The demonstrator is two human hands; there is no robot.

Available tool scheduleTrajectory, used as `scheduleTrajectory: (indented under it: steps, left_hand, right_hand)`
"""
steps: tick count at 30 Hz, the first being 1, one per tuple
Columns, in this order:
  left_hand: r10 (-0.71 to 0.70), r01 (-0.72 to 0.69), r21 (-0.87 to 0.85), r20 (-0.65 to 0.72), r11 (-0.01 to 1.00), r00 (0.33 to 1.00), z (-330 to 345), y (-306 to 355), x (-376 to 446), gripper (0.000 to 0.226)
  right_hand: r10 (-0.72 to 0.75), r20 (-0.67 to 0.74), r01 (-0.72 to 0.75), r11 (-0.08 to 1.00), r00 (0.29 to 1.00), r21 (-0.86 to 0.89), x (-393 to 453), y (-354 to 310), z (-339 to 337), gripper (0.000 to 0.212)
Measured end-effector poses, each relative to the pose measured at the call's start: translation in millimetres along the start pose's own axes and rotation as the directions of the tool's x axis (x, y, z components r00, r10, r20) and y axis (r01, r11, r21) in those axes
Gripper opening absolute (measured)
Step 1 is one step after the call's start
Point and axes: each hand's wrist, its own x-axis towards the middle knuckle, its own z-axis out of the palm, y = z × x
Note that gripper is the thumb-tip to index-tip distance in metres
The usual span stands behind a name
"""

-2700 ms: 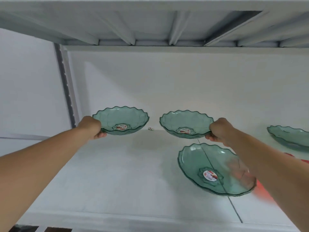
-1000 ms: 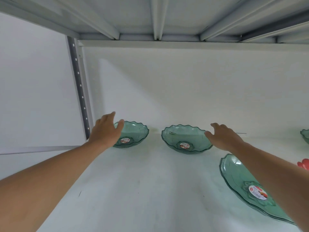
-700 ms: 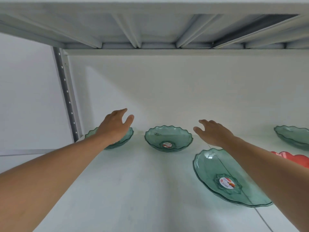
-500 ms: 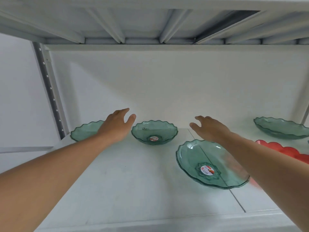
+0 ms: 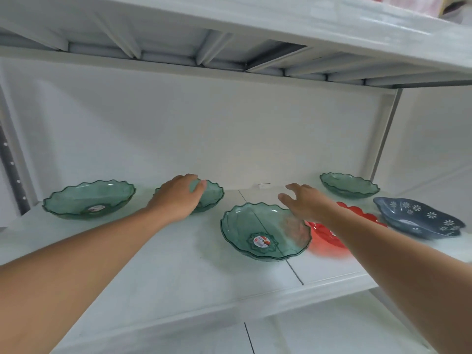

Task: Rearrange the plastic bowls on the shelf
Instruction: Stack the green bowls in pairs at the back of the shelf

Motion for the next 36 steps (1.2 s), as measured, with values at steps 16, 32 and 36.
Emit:
scheduleTrajectory:
  steps: [16, 32, 36]
  left_hand:
    - [-0.248, 0.238, 0.143, 0.054, 0.961, 0.967, 54, 73, -53, 0.058]
    - [-0.372, 0.382, -0.101, 0.106, 0.918, 0.922, 77, 97, -43, 0.031]
    - [-0.326, 0.319, -0.159, -0.019, 0.934, 0.945, 60, 120, -15, 0.032]
  right_hand:
    - [-0.258, 0.032, 0.255, 0.964, 0.966, 0.077, 4, 86, -8, 0.072]
    - [-0.224, 0.028, 0.223, 0.974, 0.974, 0.029, 1, 121, -10, 0.068]
    - [-0.155, 0.014, 0.155, 0.988, 0.988, -0.001, 3, 147, -23, 0.069]
